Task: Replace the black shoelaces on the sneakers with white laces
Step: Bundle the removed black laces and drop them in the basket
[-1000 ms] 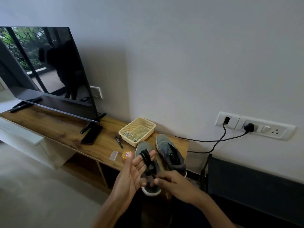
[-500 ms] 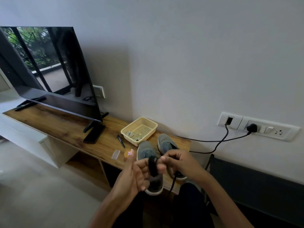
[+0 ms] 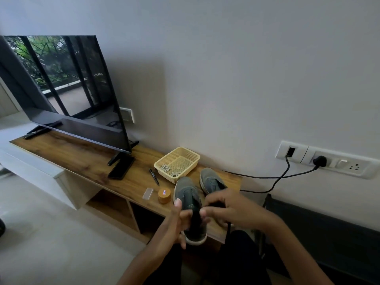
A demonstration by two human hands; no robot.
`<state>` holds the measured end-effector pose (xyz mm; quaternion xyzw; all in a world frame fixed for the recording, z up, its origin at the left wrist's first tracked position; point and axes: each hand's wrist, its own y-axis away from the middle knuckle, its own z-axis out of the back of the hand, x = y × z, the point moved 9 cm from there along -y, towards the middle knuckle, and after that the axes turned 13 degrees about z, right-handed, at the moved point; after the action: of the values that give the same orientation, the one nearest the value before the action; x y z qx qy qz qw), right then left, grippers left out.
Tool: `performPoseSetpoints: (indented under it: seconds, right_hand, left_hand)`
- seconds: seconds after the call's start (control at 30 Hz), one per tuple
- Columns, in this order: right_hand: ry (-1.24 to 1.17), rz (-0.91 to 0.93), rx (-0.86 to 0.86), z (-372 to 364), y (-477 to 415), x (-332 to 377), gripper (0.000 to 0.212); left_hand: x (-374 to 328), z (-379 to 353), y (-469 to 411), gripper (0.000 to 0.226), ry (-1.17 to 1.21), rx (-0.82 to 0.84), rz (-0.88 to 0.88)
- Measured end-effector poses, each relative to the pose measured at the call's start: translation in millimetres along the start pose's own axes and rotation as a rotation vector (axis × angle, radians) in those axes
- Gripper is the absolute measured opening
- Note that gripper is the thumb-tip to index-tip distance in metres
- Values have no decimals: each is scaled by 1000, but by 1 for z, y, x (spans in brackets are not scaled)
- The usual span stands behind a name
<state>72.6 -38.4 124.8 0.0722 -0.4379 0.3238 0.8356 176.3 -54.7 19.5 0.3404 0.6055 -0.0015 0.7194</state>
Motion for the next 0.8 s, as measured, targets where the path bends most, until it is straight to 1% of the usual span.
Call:
performPoseSetpoints:
  seconds: [0.07, 0.13, 0.23, 0.33, 0.4, 0.47, 0.57, 0.6, 0.63, 0.7, 0.73, 0.8]
  right_hand:
    - [24, 12, -78, 21, -7, 2, 10]
    - [-17, 1, -157, 34, -10, -7, 10]
    - [-86, -49, -228, 33, -7, -30, 13]
    - [-129, -99, -200, 9, 0, -43, 18]
    - [-162, -127, -141, -15, 6, -48, 19]
    - [-127, -133, -69, -36, 12, -52, 22]
    - [-68, -104, 58, -52, 15, -43, 26]
    - [-55, -85, 87, -50, 14, -37, 26]
    - [-43, -63, 100, -46, 12, -30, 26]
    - [-12, -32, 87, -28, 6, -15, 21]
    - [-2, -18, 67, -17, 2, -9, 17]
    - [12, 5, -11, 5, -5, -2, 11]
  left_hand:
    - [-7, -10, 5, 91, 18, 63, -24]
    - [-12, -14, 11, 93, 117, 97, -71]
    - [-20, -15, 19, 85, 218, 126, -136]
    - [-28, -11, 24, 82, 294, 128, -159]
    - [-30, -7, 25, 78, 357, 126, -168]
    - [-31, -2, 25, 75, 400, 108, -180]
    - [-24, 8, 18, 69, 328, 15, -165]
    - [-18, 13, 15, 71, 281, -22, -144]
    - [-11, 16, 9, 79, 220, -55, -116]
    - [-3, 14, 3, 99, 46, -92, -64]
    - [-2, 12, 3, 98, -8, -100, -55]
    - [-5, 3, 3, 89, -25, -52, -57]
